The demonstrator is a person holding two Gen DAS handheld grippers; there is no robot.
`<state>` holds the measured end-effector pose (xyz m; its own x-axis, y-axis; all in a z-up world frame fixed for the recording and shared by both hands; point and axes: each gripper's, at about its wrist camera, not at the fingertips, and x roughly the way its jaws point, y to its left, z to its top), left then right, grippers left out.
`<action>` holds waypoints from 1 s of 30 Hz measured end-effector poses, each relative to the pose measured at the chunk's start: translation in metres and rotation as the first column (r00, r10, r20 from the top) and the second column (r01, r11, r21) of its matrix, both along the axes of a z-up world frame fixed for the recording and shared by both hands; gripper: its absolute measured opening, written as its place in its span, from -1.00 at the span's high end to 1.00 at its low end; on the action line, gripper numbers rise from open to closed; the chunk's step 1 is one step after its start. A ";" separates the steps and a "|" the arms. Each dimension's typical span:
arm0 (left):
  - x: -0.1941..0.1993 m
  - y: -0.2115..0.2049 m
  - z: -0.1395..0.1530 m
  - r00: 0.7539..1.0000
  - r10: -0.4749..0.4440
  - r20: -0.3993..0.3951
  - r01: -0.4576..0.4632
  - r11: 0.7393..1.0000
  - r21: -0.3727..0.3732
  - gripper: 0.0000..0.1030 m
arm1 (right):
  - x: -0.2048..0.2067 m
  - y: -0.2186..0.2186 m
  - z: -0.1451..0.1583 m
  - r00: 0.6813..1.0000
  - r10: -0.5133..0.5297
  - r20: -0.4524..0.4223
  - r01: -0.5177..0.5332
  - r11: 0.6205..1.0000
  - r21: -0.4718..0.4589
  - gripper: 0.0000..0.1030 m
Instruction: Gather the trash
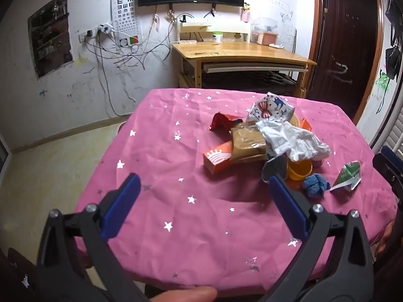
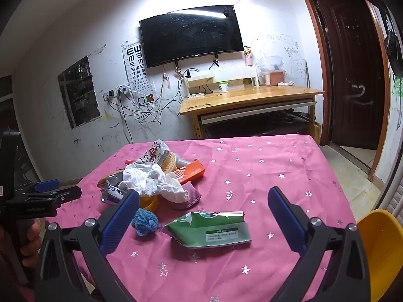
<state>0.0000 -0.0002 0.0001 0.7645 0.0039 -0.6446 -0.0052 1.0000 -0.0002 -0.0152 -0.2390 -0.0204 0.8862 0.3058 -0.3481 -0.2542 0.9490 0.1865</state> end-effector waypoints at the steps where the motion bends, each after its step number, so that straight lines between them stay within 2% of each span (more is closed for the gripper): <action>1: 0.000 0.000 0.000 1.000 0.001 0.002 -0.001 1.000 0.005 -0.90 | 0.000 0.001 0.000 1.000 -0.004 0.001 0.004 1.000 -0.012 -0.86; 30: 0.000 0.000 0.000 1.000 0.005 0.000 -0.005 1.000 0.008 -0.90 | -0.005 0.000 0.003 1.000 -0.014 0.020 0.014 1.000 -0.014 -0.86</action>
<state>0.0003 -0.0002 0.0000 0.7647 0.0123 -0.6442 -0.0098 0.9999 0.0075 -0.0202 -0.2392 -0.0172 0.8971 0.2884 -0.3348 -0.2443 0.9550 0.1679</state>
